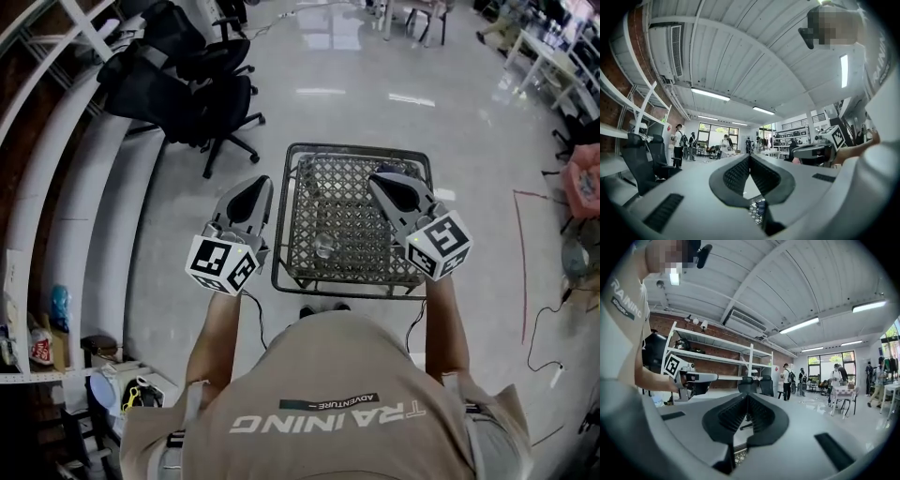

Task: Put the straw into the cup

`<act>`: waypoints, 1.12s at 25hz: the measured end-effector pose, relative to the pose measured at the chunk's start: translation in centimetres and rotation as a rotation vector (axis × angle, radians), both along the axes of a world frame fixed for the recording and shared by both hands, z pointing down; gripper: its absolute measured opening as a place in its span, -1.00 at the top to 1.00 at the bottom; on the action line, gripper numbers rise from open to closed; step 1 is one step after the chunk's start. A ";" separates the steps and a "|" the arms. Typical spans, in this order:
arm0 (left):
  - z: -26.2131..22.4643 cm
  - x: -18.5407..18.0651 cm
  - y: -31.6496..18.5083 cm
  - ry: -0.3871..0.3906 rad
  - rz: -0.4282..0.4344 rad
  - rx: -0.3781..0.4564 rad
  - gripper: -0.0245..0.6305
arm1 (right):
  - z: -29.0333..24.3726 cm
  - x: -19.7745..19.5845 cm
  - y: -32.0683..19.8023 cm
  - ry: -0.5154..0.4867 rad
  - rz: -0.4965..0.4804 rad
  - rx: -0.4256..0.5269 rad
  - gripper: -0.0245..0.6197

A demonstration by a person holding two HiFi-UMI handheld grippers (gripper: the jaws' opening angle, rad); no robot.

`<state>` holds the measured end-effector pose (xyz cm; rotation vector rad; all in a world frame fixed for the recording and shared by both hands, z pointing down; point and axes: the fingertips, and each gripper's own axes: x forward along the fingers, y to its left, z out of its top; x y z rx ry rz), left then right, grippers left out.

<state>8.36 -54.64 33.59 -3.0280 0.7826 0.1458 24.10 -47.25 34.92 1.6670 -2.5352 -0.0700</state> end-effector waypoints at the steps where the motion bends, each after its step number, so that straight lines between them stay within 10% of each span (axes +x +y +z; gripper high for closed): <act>1: -0.2 0.1 0.1 -0.009 -0.002 0.007 0.87 | -0.5 0.0 0.3 0.001 -0.004 0.012 0.86; 28: -0.4 -1.2 1.0 -0.028 -0.002 0.018 0.87 | 0.3 -1.1 1.0 0.043 -0.018 0.032 0.87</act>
